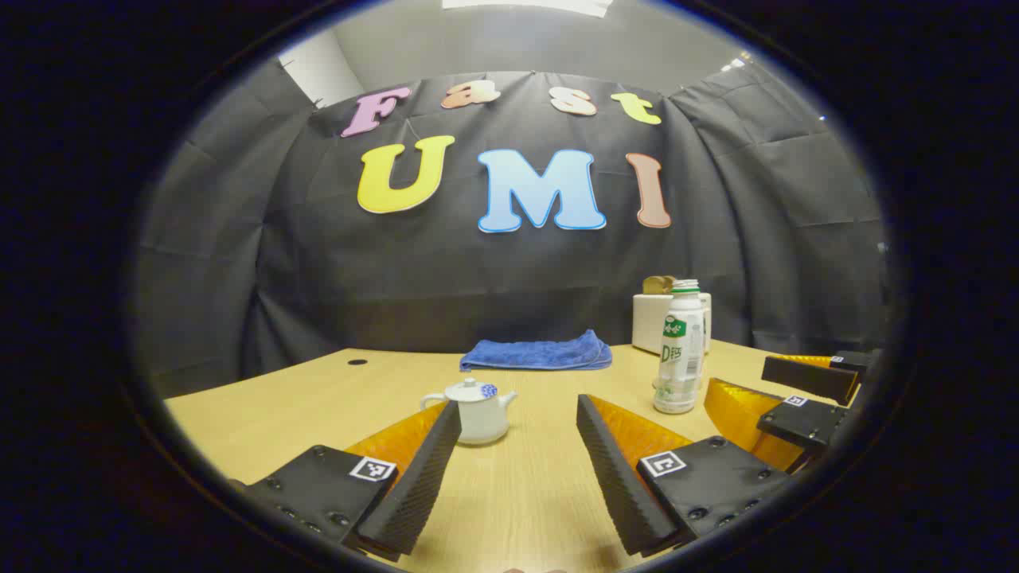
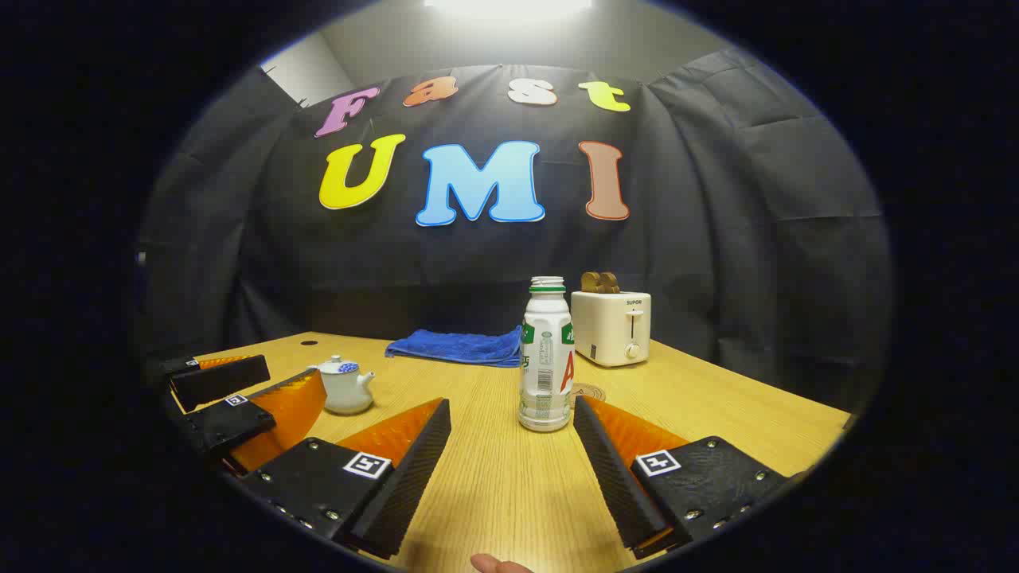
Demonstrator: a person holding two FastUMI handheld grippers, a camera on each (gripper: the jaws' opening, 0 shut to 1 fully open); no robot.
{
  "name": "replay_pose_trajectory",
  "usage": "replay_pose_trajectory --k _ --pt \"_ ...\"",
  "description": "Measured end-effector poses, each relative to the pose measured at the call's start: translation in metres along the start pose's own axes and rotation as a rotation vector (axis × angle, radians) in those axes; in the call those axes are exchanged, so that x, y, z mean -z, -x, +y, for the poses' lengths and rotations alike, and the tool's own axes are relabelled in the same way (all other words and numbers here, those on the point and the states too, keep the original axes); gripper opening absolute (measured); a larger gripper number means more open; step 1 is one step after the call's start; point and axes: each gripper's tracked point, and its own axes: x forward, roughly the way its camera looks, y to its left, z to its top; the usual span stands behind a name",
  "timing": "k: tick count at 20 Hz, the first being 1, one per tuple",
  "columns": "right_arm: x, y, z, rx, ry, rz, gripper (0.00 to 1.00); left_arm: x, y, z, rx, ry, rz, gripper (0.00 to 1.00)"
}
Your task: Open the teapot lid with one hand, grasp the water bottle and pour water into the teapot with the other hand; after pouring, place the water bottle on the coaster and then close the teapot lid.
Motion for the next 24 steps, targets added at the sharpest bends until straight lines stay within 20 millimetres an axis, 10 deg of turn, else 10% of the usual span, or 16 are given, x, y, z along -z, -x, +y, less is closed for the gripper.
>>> replay_pose_trajectory --k 24 --pt "0.000 -0.006 -0.004 0.021 -0.002 0.003 0.96 0.001 -0.007 -0.003 0.042 0.003 0.003 1.00"
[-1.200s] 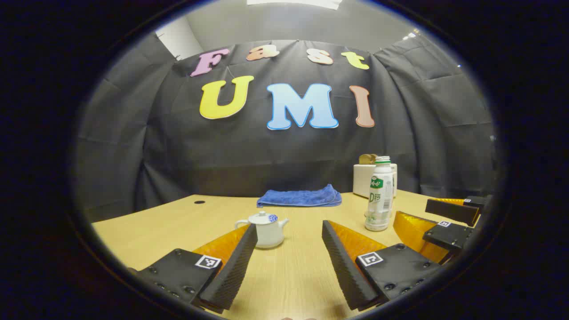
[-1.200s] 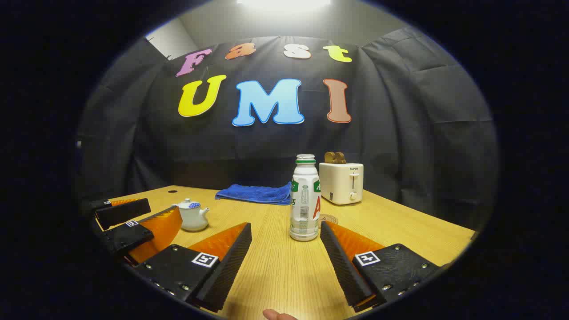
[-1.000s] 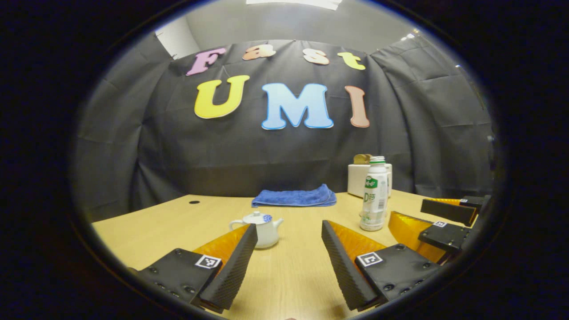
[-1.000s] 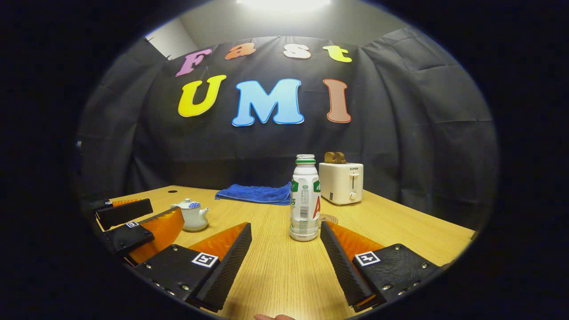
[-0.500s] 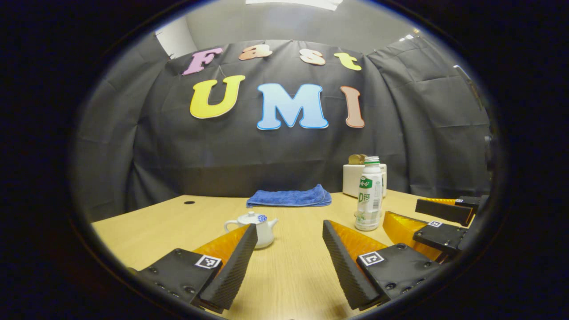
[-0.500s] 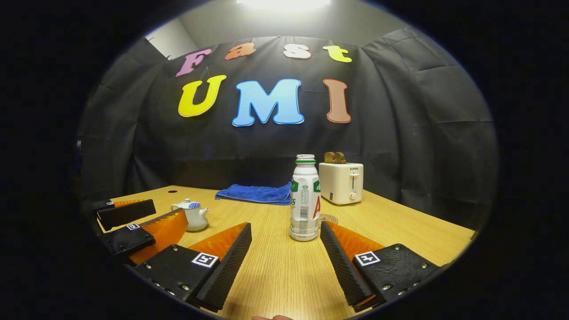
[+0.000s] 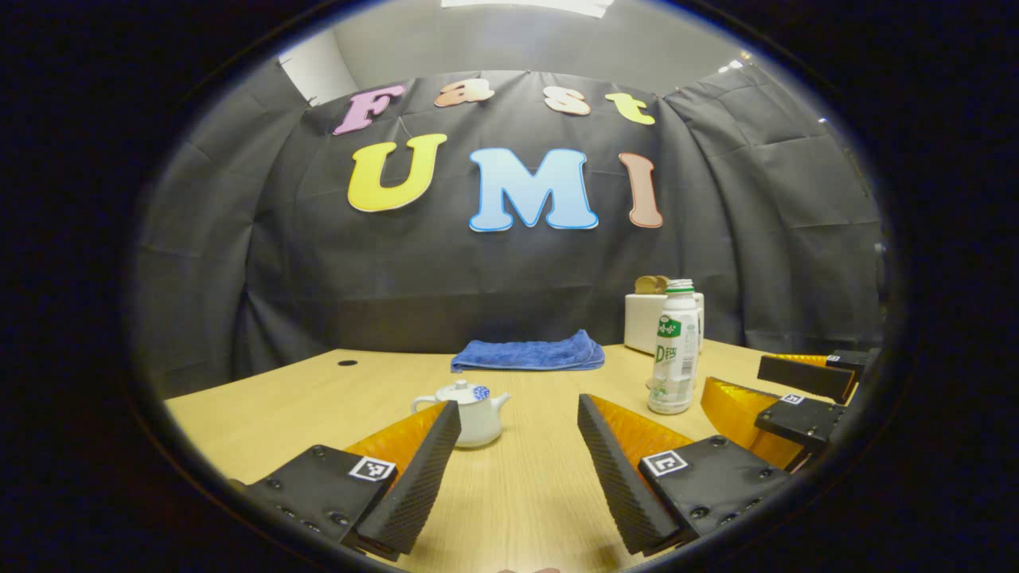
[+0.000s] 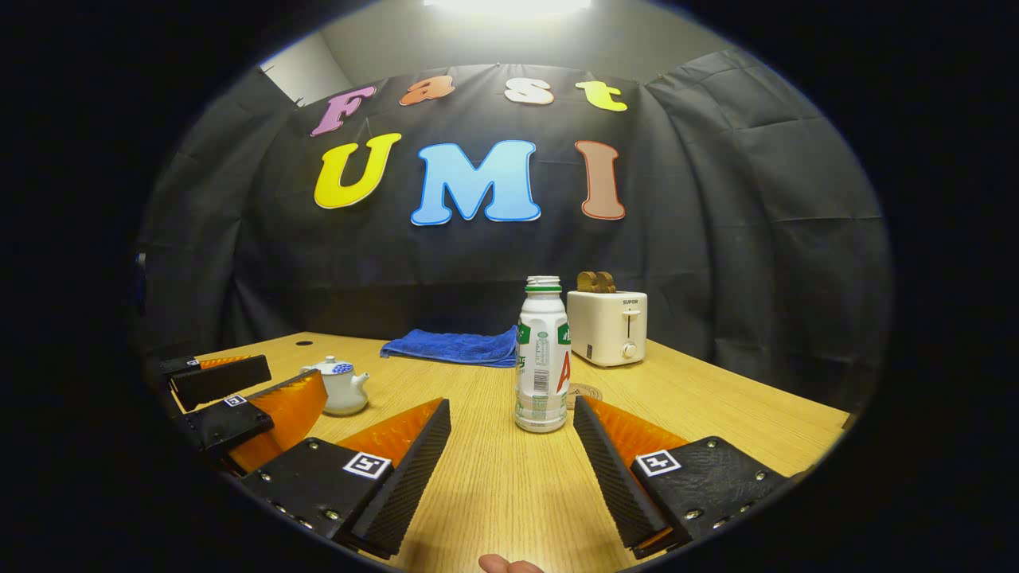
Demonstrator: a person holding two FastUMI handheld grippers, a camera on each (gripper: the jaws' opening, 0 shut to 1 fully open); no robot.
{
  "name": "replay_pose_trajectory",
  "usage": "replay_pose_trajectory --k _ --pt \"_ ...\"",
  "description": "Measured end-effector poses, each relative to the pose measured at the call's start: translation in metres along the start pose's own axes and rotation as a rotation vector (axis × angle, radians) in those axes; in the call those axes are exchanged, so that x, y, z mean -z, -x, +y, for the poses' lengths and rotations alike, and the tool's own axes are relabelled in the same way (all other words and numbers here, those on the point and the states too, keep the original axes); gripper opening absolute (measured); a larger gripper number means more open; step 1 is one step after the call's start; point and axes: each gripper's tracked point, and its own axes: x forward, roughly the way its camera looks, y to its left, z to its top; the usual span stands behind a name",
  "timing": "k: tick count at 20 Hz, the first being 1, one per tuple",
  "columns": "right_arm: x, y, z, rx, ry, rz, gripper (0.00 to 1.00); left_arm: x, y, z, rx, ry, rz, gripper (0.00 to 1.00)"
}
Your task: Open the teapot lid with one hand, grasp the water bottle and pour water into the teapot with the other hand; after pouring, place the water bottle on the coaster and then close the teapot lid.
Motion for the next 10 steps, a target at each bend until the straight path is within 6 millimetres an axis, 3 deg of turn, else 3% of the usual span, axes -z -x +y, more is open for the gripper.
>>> replay_pose_trajectory --k 5,10 --pt "0.000 -0.005 0.002 -0.016 -0.001 -0.002 0.96 0.000 -0.008 -0.014 0.072 -0.003 -0.005 1.00" --pt "-0.001 -0.008 -0.004 -0.030 -0.036 0.000 0.96 0.006 -0.057 0.020 -0.002 -0.004 0.018 1.00"
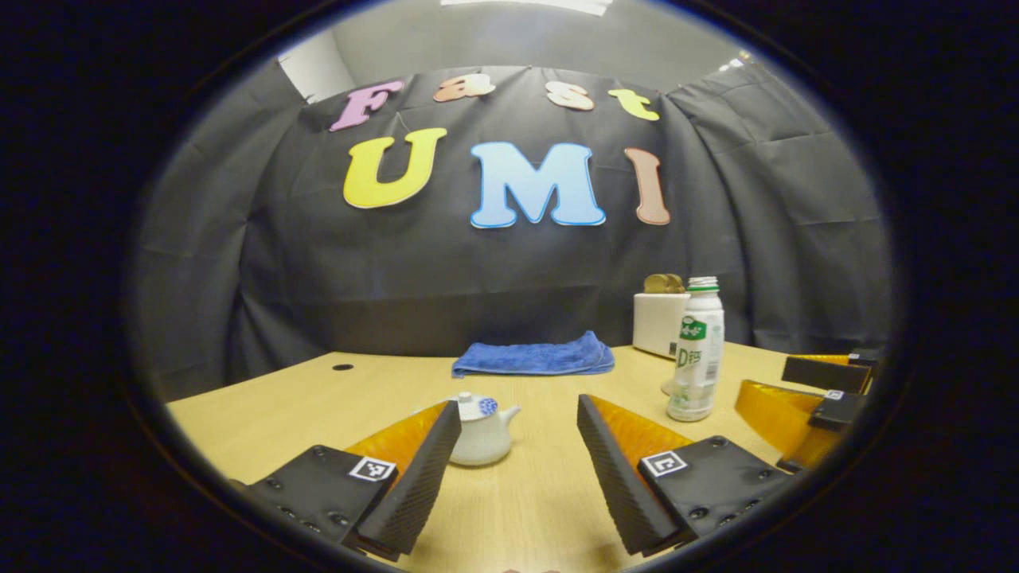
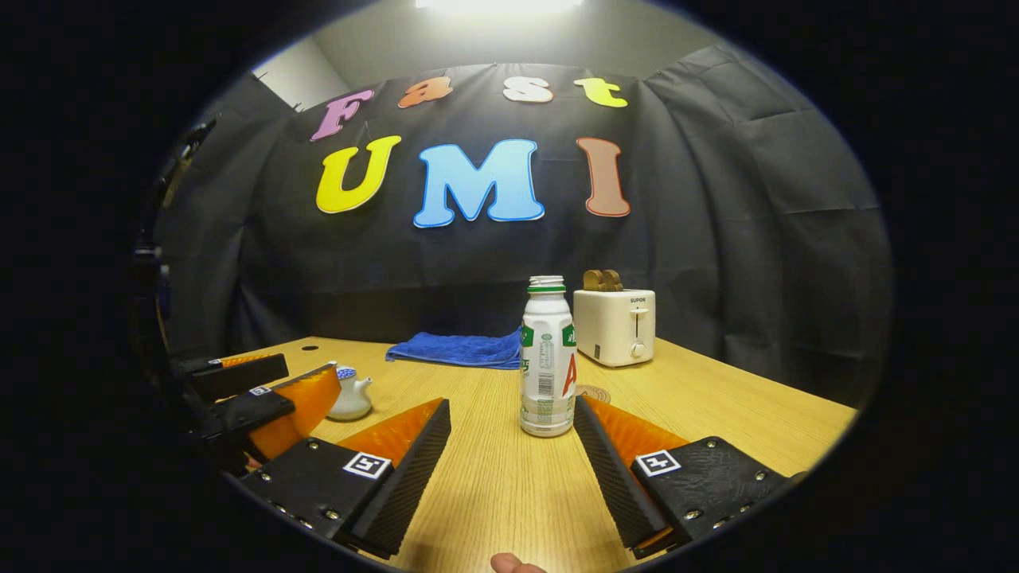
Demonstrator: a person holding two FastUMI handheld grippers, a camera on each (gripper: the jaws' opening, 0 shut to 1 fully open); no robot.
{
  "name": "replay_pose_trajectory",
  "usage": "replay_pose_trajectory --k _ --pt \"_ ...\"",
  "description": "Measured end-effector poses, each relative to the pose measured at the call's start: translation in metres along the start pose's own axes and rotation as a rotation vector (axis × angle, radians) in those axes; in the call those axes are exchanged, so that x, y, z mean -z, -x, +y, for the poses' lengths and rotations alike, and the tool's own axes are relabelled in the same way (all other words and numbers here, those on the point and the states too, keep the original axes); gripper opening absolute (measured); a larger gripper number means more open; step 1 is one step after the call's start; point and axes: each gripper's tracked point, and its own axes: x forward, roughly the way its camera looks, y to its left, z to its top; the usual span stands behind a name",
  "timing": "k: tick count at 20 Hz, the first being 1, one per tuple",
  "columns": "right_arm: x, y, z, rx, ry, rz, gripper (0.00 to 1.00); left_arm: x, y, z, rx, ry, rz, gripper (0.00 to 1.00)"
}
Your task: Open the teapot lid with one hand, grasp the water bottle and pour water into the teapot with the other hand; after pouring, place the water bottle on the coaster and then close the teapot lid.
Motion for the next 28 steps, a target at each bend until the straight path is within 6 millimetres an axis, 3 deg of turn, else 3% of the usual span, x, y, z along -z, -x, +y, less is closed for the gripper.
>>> replay_pose_trajectory --k 6,10,13,15,20,23,25,28 --pt "0.002 -0.005 -0.016 0.017 -0.030 0.017 0.96 0.011 -0.058 0.032 -0.024 0.065 0.078 1.00" --pt "0.002 -0.005 -0.019 0.017 -0.057 0.017 0.96 0.009 -0.081 0.045 -0.039 0.060 0.089 1.00" --pt "0.002 -0.004 -0.017 0.012 -0.040 0.017 0.96 0.023 -0.092 0.045 -0.036 0.062 0.128 1.00" --pt "0.001 -0.004 -0.019 0.016 -0.039 0.010 0.96 0.019 -0.095 0.044 -0.042 0.065 0.114 1.00" --pt "0.002 -0.004 -0.020 0.017 -0.044 0.016 0.96 0.020 -0.096 0.040 -0.032 0.022 0.138 0.82" --pt "0.002 -0.001 -0.021 0.016 -0.046 0.015 0.96 0.019 -0.093 0.049 -0.076 -0.027 0.147 0.82" --pt "0.002 -0.002 -0.022 0.019 -0.049 0.016 0.96 0.021 -0.097 0.053 -0.086 -0.010 0.146 0.45" --pt "0.002 -0.001 -0.022 0.018 -0.052 0.019 0.96 0.021 -0.098 0.049 -0.067 0.001 0.151 0.41"
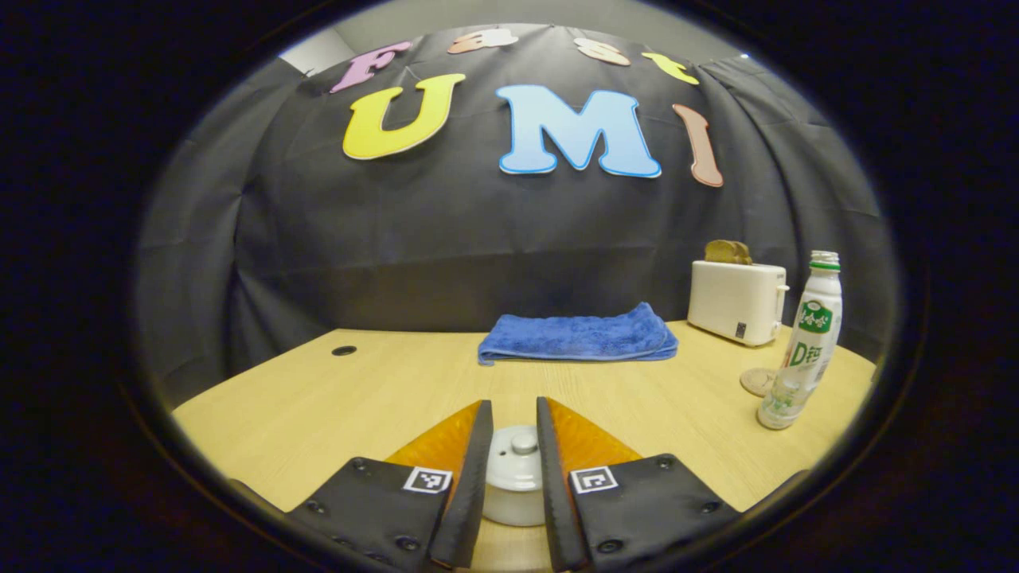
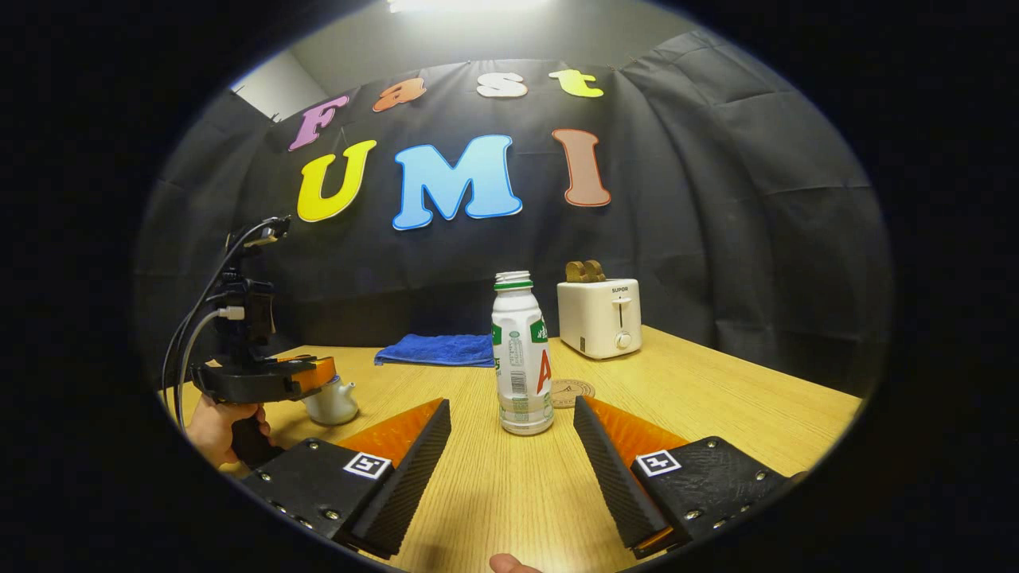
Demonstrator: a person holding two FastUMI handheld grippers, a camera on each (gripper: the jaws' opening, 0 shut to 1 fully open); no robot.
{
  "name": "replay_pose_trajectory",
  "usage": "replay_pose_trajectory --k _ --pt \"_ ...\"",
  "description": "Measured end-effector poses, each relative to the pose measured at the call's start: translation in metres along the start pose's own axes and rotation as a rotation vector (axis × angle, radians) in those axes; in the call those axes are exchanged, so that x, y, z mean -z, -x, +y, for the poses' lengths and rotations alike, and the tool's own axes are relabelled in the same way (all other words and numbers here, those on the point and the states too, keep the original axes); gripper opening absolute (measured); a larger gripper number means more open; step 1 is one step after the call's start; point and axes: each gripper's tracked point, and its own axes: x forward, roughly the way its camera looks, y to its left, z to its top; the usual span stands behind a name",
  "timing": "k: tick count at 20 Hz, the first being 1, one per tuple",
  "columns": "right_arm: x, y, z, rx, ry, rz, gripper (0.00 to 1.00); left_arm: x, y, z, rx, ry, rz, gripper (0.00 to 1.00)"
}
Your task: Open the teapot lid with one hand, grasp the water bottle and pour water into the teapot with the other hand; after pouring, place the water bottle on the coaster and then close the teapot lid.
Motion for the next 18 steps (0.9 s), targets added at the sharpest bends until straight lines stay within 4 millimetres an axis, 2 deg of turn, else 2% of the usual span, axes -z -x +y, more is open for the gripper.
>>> replay_pose_trajectory --k 1,2,3,4,5,7,8,9,10,12,13,14,17,18 --pt "0.000 0.000 0.001 -0.003 -0.001 0.000 0.96 -0.002 0.000 0.003 -0.012 -0.028 -0.005 0.40" --pt "0.001 0.000 0.002 -0.007 0.000 0.003 0.96 -0.013 0.007 -0.004 0.012 -0.039 -0.005 0.40" --pt "0.002 0.000 0.003 -0.010 0.001 0.005 0.96 -0.004 -0.001 -0.003 0.009 -0.052 -0.004 0.25" --pt "0.001 0.000 0.004 -0.014 0.002 0.007 0.96 -0.003 -0.003 -0.002 0.005 -0.065 -0.005 0.18" --pt "0.002 0.001 0.004 -0.017 0.002 0.007 0.96 -0.001 -0.002 -0.003 0.009 -0.068 0.000 0.22" --pt "0.001 0.001 0.003 -0.018 -0.002 0.005 0.96 -0.001 -0.002 -0.002 0.022 -0.056 0.001 0.22" --pt "0.001 0.000 0.003 -0.019 0.000 0.004 0.96 -0.004 -0.002 -0.003 0.027 -0.064 -0.001 0.22" --pt "0.000 0.001 0.002 -0.021 0.003 -0.002 0.96 -0.006 -0.002 -0.004 0.031 -0.070 -0.010 0.18" --pt "-0.002 -0.001 0.002 -0.024 0.007 -0.011 0.96 -0.014 0.000 -0.006 0.029 -0.076 -0.031 0.22" --pt "-0.002 -0.003 0.001 -0.024 0.029 -0.011 0.96 -0.034 0.007 -0.009 0.040 -0.084 -0.084 0.22" --pt "-0.004 -0.005 0.001 -0.028 0.045 -0.015 0.96 -0.040 0.011 -0.010 0.044 -0.085 -0.104 0.17" --pt "-0.007 -0.005 0.001 -0.030 0.060 -0.022 0.96 -0.045 0.015 -0.011 0.048 -0.083 -0.113 0.22" --pt "-0.018 -0.009 -0.003 -0.042 0.082 -0.044 0.96 -0.051 0.031 -0.013 0.075 -0.011 -0.142 0.22" --pt "-0.026 -0.012 -0.006 -0.039 0.090 -0.061 0.96 -0.054 0.036 -0.017 0.099 0.013 -0.165 0.18"
